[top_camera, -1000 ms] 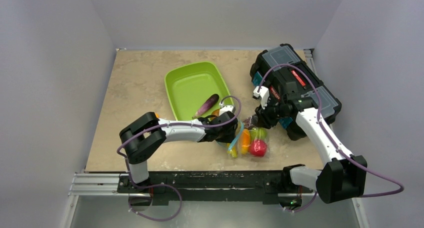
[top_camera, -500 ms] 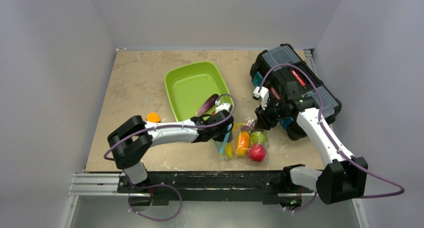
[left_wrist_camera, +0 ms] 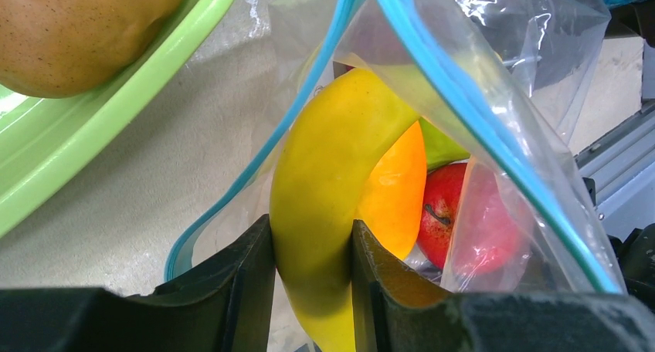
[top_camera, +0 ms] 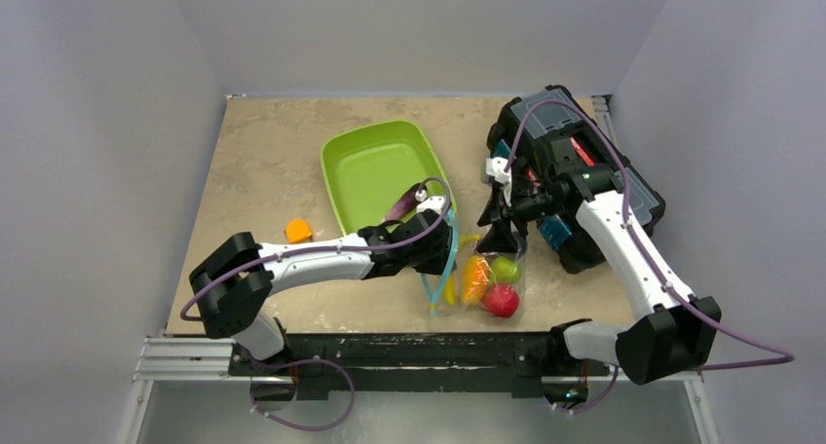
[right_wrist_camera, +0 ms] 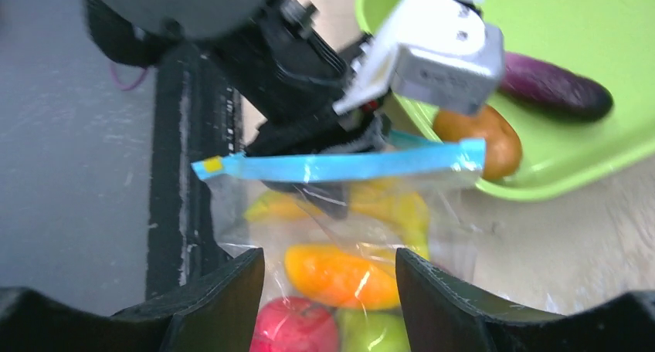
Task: Open the zip-top bag and remove the fake food
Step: Pick up the fake fruit from the zipper food storage bag.
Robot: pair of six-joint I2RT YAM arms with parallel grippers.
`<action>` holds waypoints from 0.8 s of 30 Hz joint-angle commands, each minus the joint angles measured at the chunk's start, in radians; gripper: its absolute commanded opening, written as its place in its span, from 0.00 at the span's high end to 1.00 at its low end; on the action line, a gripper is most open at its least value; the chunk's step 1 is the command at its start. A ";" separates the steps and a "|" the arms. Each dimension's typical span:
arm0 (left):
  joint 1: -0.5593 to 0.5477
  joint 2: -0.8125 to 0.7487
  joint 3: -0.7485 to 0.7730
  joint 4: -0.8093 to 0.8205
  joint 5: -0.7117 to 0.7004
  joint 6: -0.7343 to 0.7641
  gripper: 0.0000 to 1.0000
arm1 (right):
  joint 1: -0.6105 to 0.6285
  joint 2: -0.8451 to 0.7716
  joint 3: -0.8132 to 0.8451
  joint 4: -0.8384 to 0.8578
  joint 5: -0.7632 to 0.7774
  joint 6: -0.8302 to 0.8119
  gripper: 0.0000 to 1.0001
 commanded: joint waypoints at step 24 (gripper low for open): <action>-0.012 -0.007 0.180 -0.276 -0.129 -0.232 1.00 | 0.141 -0.099 -0.286 0.703 0.120 1.021 0.26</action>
